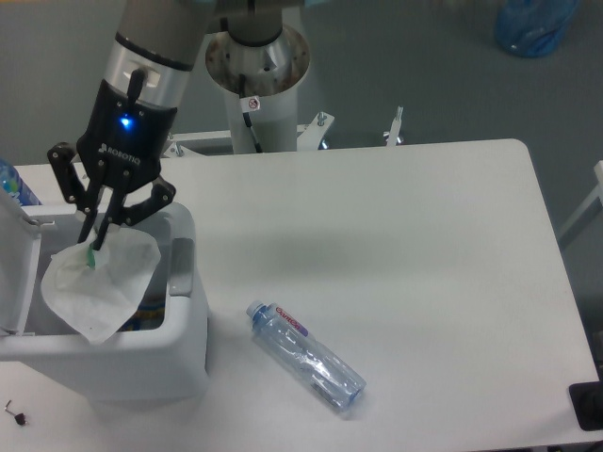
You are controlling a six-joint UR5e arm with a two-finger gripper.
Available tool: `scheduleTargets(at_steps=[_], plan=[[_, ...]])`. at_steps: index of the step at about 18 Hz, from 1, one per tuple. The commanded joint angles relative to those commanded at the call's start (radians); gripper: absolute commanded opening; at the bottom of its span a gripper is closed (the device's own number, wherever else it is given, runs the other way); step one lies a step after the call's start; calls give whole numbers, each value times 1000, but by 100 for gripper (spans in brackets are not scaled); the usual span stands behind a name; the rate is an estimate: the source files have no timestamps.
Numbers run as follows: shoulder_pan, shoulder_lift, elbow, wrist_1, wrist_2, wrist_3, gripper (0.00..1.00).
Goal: Place the trash in the trash can
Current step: 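Open the gripper to drop the tissue into the bin, then move the open gripper down to the clear plastic water bottle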
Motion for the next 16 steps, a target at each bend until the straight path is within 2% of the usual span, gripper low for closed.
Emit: scheduleTargets(at_steps=[2,7,9,13,16], plan=[[2,2,-6,0,0,0,99],[24,0,5,-3,24,-11,100],[90,0,-5,-5,67,-31,100],[211,-18,-14,-6,81,-106,100],[274,-63,-12,-6,129,-161,100]])
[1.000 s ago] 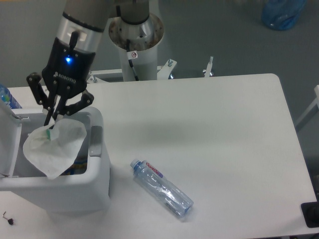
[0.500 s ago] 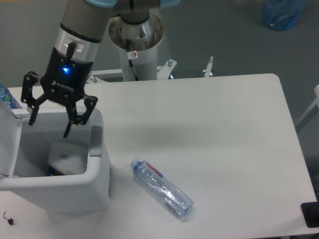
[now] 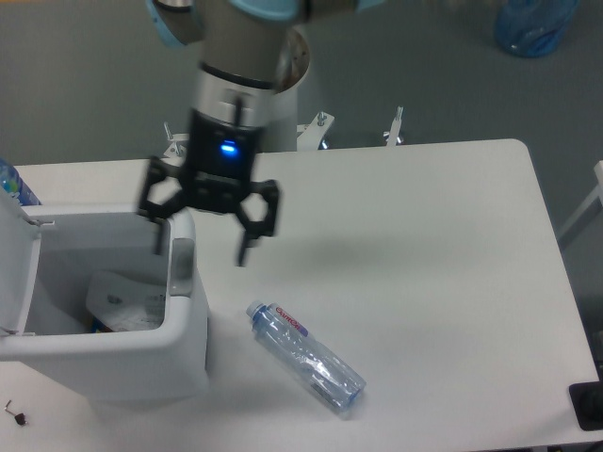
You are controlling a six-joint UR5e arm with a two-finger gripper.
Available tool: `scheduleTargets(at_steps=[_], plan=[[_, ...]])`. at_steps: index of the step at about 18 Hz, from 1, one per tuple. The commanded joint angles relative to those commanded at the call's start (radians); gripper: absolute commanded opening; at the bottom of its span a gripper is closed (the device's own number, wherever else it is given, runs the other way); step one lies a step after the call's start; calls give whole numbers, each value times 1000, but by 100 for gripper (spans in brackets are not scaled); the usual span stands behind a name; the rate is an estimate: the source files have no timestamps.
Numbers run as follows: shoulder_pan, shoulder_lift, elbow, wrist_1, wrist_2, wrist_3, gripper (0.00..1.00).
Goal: Place the trash in the trash can
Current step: 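Move the open gripper down to the clear plastic water bottle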
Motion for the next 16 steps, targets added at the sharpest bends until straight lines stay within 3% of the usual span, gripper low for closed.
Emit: scheduleTargets(at_steps=[6,16], plan=[[12,-110,11,2,181,-78,100],[5,-307,35,3,250,-80,100]])
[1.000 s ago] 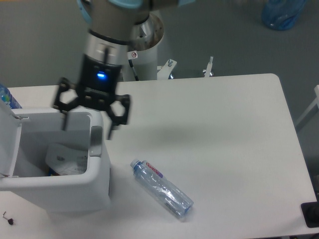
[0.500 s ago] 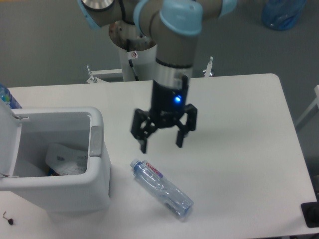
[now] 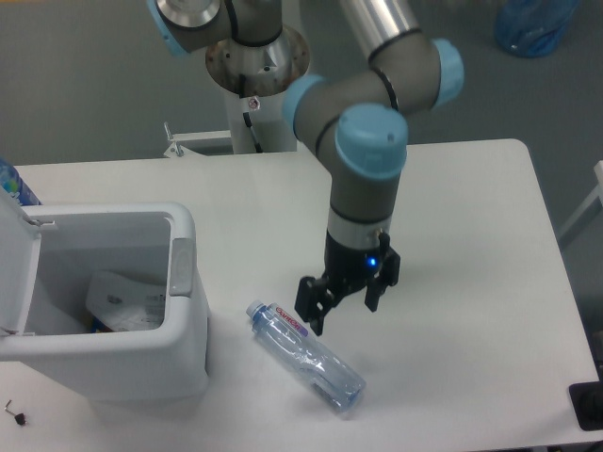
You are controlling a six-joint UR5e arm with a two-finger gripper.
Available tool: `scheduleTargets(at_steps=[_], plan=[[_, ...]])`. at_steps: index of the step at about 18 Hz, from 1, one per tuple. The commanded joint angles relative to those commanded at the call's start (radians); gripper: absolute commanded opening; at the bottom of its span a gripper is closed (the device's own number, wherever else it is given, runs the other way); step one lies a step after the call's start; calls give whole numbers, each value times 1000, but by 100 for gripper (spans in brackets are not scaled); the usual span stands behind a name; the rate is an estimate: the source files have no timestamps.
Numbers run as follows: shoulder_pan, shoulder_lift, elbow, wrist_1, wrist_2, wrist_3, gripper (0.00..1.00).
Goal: Place the trash in the trash can
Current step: 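Move the open gripper down to the clear plastic water bottle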
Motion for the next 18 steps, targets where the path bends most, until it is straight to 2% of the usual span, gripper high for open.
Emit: scheduleTargets(at_steps=[13,18], plan=[[-23,-199,141,0,5,-54,100],[-31,-232,156,0,12,-52,100]])
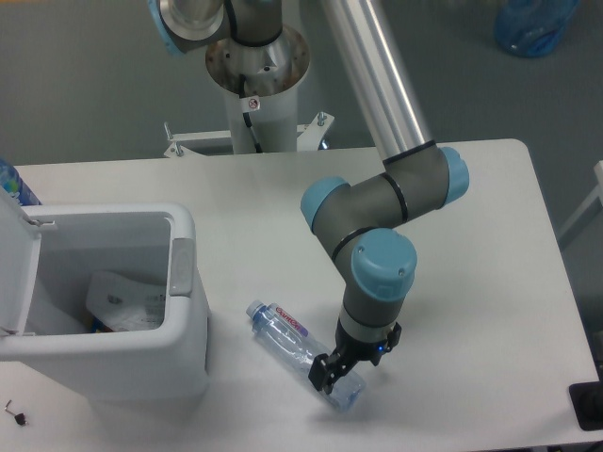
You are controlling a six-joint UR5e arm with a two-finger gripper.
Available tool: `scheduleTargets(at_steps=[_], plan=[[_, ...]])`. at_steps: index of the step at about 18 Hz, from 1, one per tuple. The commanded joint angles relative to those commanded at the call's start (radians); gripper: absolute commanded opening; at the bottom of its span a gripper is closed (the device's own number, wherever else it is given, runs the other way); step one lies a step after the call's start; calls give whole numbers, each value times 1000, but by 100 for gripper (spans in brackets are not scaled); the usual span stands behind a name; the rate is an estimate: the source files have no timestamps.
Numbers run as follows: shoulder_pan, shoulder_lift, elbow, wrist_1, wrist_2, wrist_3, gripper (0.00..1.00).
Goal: Place the trash in the trash can
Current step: 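Move the open gripper down to the clear plastic water bottle, then close the gripper around the bottle's base end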
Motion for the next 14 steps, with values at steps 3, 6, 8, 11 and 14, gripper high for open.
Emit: scheduleTargets(at_steps=[3,6,8,11,14], plan=[[-18,-17,9,2,26,3,100],[-18,-25,17,2,28,3,100],[-20,-31,21,2,28,2,100],[-21,-40,25,2,29,2,100],[-21,-41,26,2,29,2,96]])
